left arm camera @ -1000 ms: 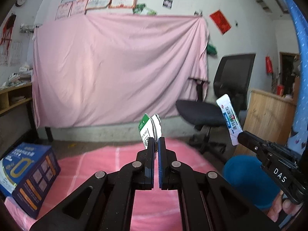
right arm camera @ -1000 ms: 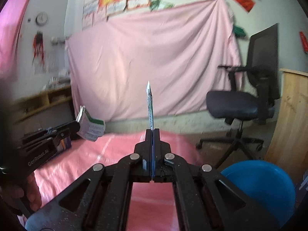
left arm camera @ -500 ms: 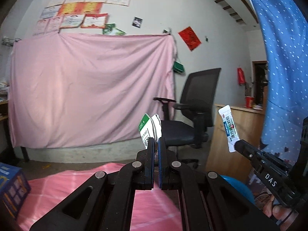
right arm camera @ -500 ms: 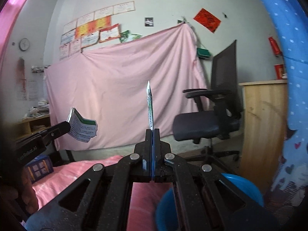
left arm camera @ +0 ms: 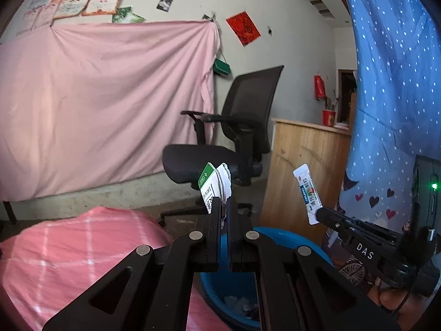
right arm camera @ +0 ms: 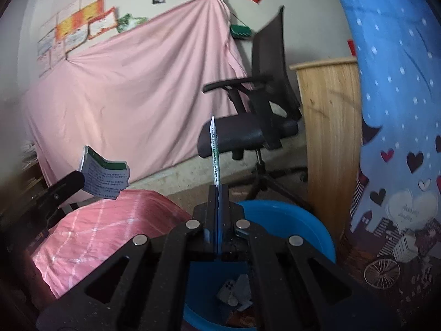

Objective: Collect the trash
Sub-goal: 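Carry paper box and label strip over the blue basin and open both tools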

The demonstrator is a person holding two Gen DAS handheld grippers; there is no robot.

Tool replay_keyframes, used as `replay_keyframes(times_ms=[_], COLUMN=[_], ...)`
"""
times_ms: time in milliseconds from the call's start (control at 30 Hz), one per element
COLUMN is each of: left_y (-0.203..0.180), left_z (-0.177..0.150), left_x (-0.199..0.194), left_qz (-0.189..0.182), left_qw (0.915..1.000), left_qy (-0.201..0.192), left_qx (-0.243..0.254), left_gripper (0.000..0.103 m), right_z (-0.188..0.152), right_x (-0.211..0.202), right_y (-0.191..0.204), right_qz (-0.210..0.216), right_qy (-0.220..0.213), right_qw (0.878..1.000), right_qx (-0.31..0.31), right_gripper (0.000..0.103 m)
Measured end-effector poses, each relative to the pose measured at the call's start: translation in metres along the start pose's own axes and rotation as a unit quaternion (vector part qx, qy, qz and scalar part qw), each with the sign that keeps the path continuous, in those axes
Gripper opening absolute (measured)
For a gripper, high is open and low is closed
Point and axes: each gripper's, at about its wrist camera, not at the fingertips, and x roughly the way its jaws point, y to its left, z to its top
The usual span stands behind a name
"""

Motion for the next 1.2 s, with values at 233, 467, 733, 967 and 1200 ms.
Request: replay_keyframes(times_ms=[233,467,733,967,1200], left_y=[-0.008,-0.009,-0.012,-0.017,-0.021], left_z=[-0.017,-0.023,-0.026,-0.029,-0.035], left_x=[0.025,0.039,0.051,0.06,0.067], left_qz=[-0.018,-0.024,-0.031,-0.037,-0.038], left_qw=[0.999,0.9974,0.9952,0.9928,0.9897], left_qy=[0.038,0.063,0.089,0.112,0.137], left_qx=[-0.012,-0.023,-0.028,-0.023,-0.021], left_gripper=[0.001,0.001,0.001,0.002,0.004], right_z=[-0.008,-0.01,-0.009,-0.011,-0.013], right_x=[0.008,0.013,0.019,0.023,0.027], right_y=[-0.012,-0.015,-0.014,-0.017,-0.02], right_qz=[-0.005,-0.003,-0.002,-0.005,-0.005], right_qy=[0.039,0.06,0.074,0.087,0.1], right_qw=[0.999,0.998,0.997,0.996,0.994], right_qx=[0.019,0.024,0.024,0.028,0.033], right_gripper=[0.026,0.026,0.026,0.026,0.028])
